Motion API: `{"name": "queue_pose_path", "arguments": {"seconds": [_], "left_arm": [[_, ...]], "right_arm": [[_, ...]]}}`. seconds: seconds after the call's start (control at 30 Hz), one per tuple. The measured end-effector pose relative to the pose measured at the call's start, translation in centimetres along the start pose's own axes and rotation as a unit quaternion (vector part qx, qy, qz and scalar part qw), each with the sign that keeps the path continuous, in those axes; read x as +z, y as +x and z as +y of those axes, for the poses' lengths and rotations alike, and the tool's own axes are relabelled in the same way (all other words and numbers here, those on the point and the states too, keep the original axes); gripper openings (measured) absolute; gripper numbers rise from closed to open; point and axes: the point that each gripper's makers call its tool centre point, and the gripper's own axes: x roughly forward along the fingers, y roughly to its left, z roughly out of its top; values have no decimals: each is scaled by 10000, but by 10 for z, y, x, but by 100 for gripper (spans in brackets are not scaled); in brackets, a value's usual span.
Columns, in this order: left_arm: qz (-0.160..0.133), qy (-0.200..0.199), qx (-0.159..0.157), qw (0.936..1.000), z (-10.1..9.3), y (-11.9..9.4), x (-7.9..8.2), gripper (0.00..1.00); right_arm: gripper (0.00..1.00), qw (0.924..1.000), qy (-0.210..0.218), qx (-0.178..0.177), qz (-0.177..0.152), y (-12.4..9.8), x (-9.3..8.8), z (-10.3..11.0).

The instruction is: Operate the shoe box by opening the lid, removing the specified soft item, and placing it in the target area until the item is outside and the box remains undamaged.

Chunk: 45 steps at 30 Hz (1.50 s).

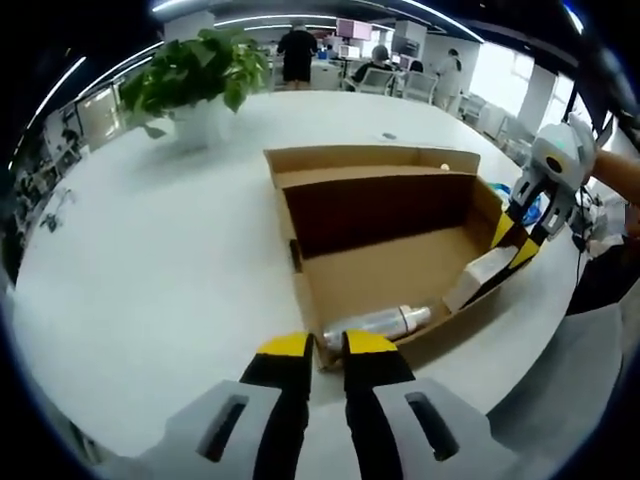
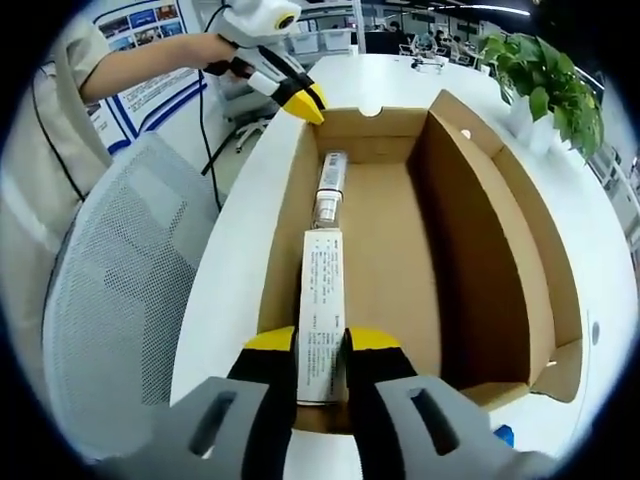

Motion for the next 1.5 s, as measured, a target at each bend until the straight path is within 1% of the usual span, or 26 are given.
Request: {"name": "queue_pose_path", "arguments": {"seconds": [0.13, 0.23, 0.6, 0.83, 0.9, 1.07, 1.5], "left_arm": [[-28, 45, 3, 10000, 0, 0, 1, 10], [-50, 87, 6, 9999, 0, -1, 1, 12], [-167, 191, -24, 9997, -6, -9, 7, 19], [-288, 234, -86, 9993, -12, -18, 10, 23], [-340, 252, -108, 9990, -14, -21, 12, 26], [-494, 350, -278, 9978, -25, -26, 15, 31], [-716, 724, -630, 9928, -49, -35, 14, 50]], "right_arm": [[15, 10000, 9, -43, 46, -1, -1, -1], [14, 10000, 23, -61, 50, -3, 0, 0], [14, 9997, -19, -217, -57, -12, 5, -3], [14, 9994, -64, -314, -101, -19, 10, -4], [14, 9992, -102, -365, -123, -22, 12, -5], [14, 9985, -185, -484, -174, -29, 17, -7], [14, 9960, -296, -739, -401, -51, 30, -9]]}}
